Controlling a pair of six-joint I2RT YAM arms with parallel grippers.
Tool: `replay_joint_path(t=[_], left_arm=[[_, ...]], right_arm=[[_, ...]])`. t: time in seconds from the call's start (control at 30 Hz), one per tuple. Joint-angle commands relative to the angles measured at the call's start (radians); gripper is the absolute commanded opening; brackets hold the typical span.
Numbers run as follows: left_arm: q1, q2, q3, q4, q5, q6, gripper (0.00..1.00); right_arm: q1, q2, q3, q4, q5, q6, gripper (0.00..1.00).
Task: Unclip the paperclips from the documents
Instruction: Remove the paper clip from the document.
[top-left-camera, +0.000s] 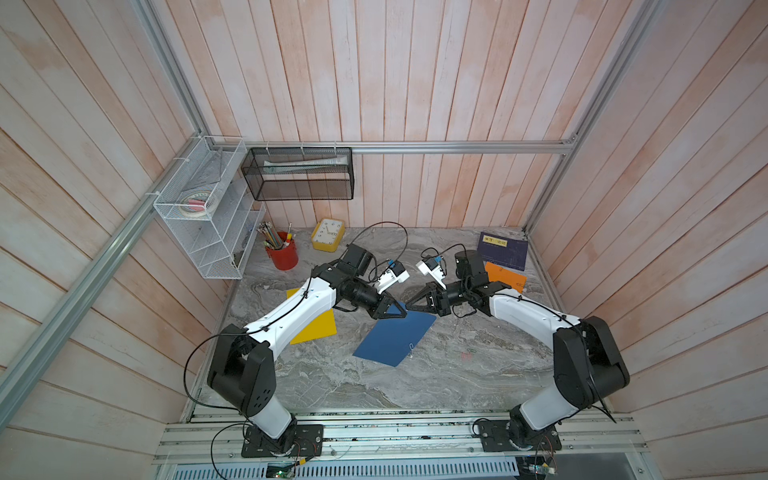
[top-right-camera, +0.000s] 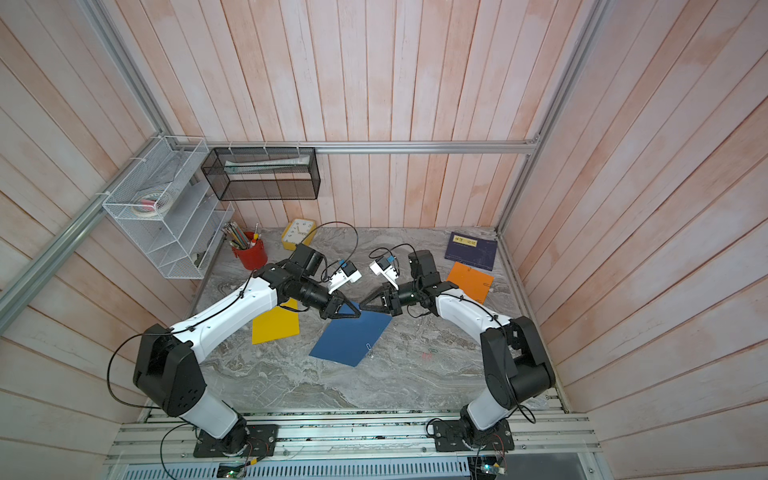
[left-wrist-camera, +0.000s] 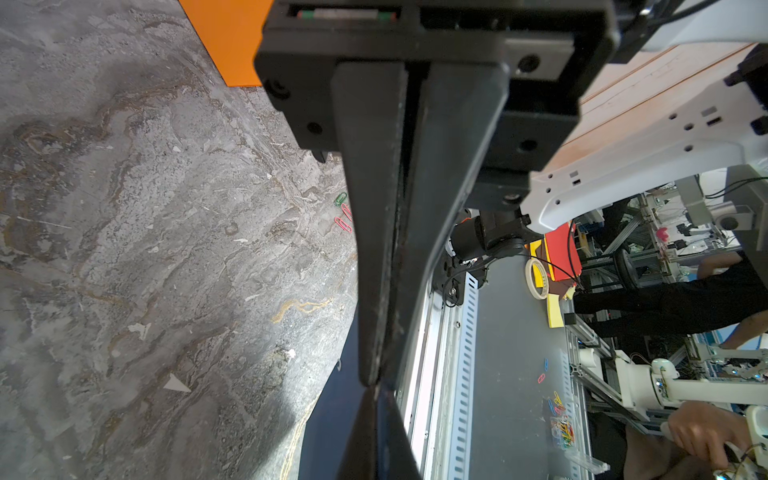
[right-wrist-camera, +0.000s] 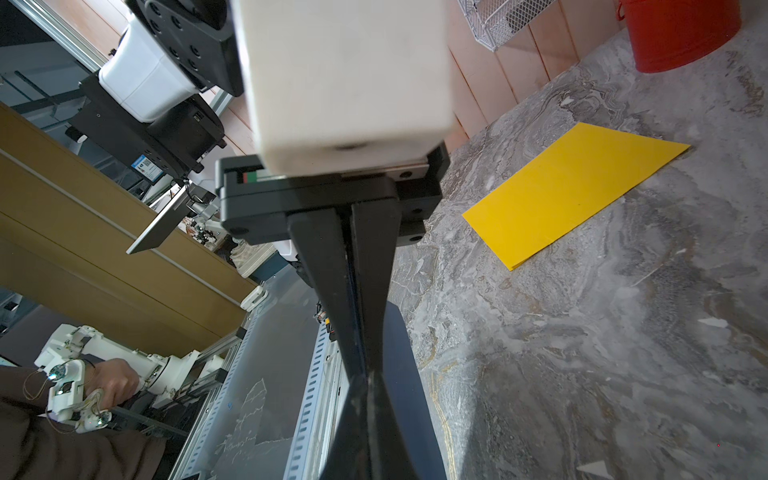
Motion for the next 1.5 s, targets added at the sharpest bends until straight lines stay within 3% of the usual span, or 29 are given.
replay_joint_path(t=[0.0, 1.47], left_arm=[[-0.006, -0.002, -0.005, -0.048, -0.013, 0.02, 0.0], [-0.009, 0.0, -0.008, -0.053, -0.013, 0.025, 0.0]], right_arm=[[-0.021, -0.031, -0.003, 0.053, -0.031, 0.018, 0.03], [-0.035, -0.038, -0.029, 0.137, -0.031, 0.091, 0.08]])
